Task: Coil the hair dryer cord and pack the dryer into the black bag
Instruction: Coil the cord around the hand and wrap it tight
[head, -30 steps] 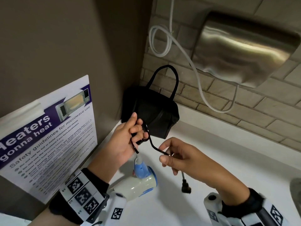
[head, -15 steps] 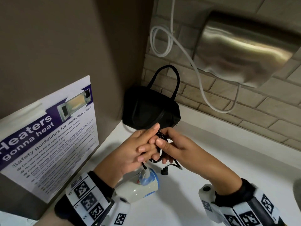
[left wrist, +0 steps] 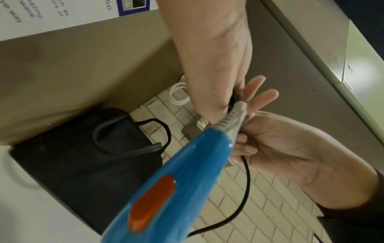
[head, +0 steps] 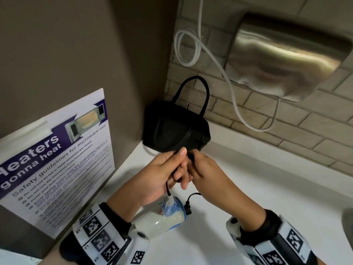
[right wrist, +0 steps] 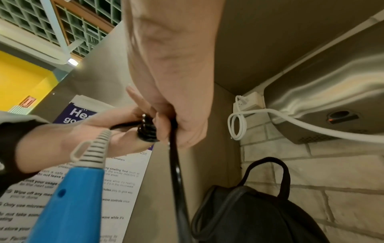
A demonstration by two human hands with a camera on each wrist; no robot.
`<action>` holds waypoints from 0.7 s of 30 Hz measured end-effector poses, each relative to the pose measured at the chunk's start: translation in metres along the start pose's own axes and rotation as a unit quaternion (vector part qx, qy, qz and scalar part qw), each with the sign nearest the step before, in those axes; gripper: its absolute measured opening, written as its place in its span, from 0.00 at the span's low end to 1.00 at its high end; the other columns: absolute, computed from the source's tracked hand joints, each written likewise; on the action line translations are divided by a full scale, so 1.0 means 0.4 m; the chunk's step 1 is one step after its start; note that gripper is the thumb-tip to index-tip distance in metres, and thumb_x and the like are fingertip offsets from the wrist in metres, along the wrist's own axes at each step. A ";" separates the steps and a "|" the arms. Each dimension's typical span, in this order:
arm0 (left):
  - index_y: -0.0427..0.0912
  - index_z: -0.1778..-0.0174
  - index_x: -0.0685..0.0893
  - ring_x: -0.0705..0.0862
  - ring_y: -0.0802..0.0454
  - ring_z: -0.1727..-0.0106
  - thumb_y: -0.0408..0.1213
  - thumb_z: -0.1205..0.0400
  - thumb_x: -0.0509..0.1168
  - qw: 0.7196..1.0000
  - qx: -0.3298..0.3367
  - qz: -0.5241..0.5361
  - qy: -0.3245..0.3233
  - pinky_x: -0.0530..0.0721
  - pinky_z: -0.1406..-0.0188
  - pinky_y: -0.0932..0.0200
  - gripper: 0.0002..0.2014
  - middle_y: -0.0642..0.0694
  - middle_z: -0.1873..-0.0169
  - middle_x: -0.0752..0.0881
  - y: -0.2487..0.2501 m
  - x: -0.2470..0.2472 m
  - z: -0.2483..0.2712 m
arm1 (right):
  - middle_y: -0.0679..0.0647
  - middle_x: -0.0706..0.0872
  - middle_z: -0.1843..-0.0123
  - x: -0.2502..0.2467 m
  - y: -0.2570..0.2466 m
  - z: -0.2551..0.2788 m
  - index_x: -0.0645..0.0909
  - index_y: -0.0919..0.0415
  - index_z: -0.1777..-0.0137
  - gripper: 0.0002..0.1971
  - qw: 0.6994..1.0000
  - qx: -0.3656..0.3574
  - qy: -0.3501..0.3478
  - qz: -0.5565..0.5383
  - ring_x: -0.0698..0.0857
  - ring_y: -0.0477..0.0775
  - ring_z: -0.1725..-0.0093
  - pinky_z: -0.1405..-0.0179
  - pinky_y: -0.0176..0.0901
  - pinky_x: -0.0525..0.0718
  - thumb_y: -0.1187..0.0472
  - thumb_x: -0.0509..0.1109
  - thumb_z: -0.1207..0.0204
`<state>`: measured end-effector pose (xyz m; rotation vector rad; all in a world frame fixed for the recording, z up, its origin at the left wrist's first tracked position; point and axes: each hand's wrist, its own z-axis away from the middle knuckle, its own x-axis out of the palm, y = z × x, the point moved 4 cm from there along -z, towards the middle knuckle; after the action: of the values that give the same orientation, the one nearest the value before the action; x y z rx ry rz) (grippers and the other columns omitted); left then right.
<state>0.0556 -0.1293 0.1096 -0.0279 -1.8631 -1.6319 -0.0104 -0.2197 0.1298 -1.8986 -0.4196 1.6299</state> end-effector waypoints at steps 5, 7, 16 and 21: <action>0.40 0.57 0.77 0.77 0.57 0.69 0.45 0.16 0.53 0.999 0.049 0.006 0.019 0.81 0.50 0.61 0.14 0.54 0.74 0.74 -0.011 -0.007 0.012 | 0.54 0.81 0.64 0.015 0.009 -0.011 0.68 0.57 0.59 0.09 0.999 0.019 0.037 -0.022 0.78 0.50 0.65 0.62 0.45 0.81 0.68 0.53 0.18; 0.44 0.58 0.79 0.78 0.57 0.66 0.44 0.13 0.53 0.995 0.083 -0.035 0.041 0.81 0.48 0.60 0.14 0.53 0.71 0.75 -0.014 -0.009 0.018 | 0.50 0.78 0.67 0.014 0.004 -0.013 0.66 0.53 0.61 0.12 0.997 0.025 0.056 -0.048 0.75 0.45 0.68 0.67 0.35 0.76 0.69 0.53 0.18; 0.44 0.63 0.72 0.71 0.59 0.71 0.37 0.10 0.46 0.965 0.084 -0.194 0.157 0.79 0.50 0.62 0.16 0.52 0.74 0.69 -0.025 -0.029 0.016 | 0.52 0.78 0.53 0.004 0.016 0.009 0.73 0.59 0.47 0.13 0.997 -0.005 0.026 0.072 0.80 0.52 0.57 0.56 0.43 0.79 0.51 0.52 0.14; 0.41 0.62 0.70 0.66 0.59 0.75 0.36 0.10 0.45 0.980 0.056 -0.139 0.134 0.77 0.53 0.64 0.16 0.53 0.75 0.66 -0.013 -0.059 0.008 | 0.45 0.79 0.66 -0.034 0.078 0.060 0.76 0.48 0.56 0.13 0.995 0.013 -0.008 0.101 0.75 0.44 0.70 0.70 0.33 0.71 0.57 0.52 0.14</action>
<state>0.0705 -0.1183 0.0939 0.4975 -1.8037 -1.6151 -0.0409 -0.2463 0.1193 -1.9627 -0.2171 1.7705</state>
